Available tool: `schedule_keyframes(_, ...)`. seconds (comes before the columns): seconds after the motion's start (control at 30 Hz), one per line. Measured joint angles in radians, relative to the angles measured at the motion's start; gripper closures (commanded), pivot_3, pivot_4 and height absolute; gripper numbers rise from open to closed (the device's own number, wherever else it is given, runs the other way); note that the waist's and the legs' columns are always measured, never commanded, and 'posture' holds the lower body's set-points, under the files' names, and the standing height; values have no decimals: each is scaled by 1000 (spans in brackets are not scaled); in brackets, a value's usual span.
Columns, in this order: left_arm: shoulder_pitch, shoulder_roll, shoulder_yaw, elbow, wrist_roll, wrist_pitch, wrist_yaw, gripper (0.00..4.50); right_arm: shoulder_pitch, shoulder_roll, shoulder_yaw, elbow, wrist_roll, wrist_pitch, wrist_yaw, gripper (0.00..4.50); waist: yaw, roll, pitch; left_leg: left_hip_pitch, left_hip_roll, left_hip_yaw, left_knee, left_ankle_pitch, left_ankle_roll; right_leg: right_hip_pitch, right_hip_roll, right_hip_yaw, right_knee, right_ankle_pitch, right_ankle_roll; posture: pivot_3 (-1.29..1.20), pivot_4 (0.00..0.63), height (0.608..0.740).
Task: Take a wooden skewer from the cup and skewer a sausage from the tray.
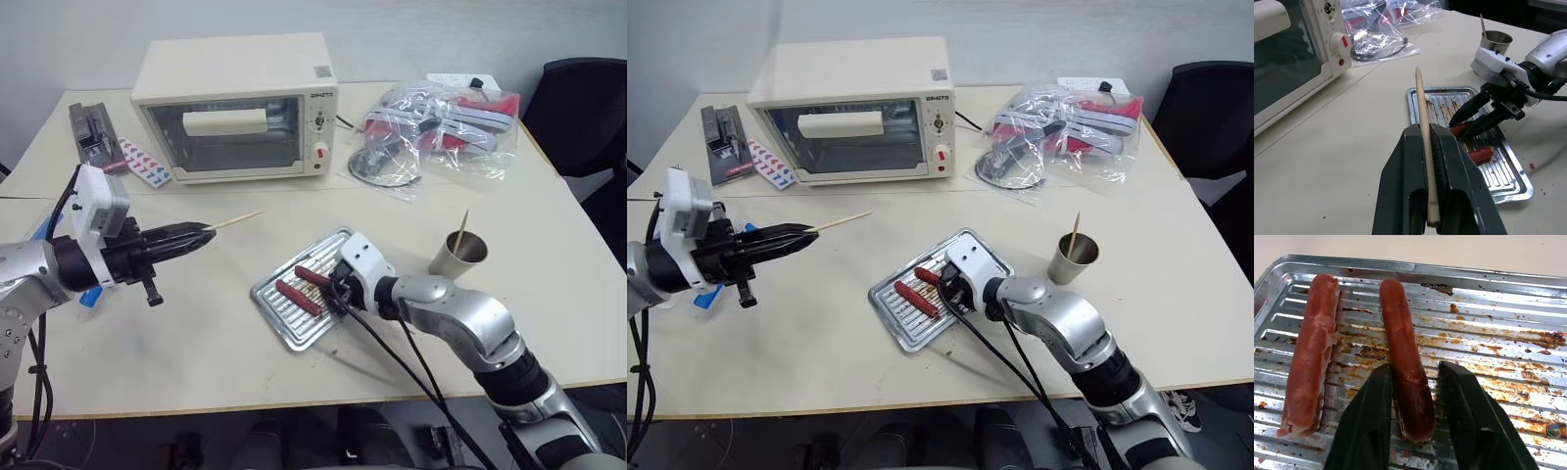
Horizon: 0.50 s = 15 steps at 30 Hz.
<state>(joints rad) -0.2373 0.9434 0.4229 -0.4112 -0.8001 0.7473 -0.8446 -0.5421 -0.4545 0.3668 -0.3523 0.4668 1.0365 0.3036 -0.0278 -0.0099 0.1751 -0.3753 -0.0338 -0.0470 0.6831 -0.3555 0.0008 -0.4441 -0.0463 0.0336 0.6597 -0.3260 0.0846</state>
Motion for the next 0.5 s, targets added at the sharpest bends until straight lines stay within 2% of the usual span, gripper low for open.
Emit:
schedule_keyframes(0.33,-18,0,-18,37,19,-23,-28,4500,-16,6,-57,-4,8,67,61,3389,0,0,0,0,0,0,0,0,0,0,0,0,0,0,0,0,150,740)
schedule_keyframes(0.4,-30,3,-33,46,20,-29,-49,4500,-53,-31,-100,-19,52,107,114,3389,0,0,0,0,-1,0,0,0,0,0,0,0,0,0,0,0,150,740)
schedule_keyframes(0.5,-76,40,-91,85,25,-41,-132,4500,-175,-225,-192,-58,184,173,322,3389,3,1,1,0,-1,-1,0,0,0,0,-1,-1,-1,0,0,0,150,740)
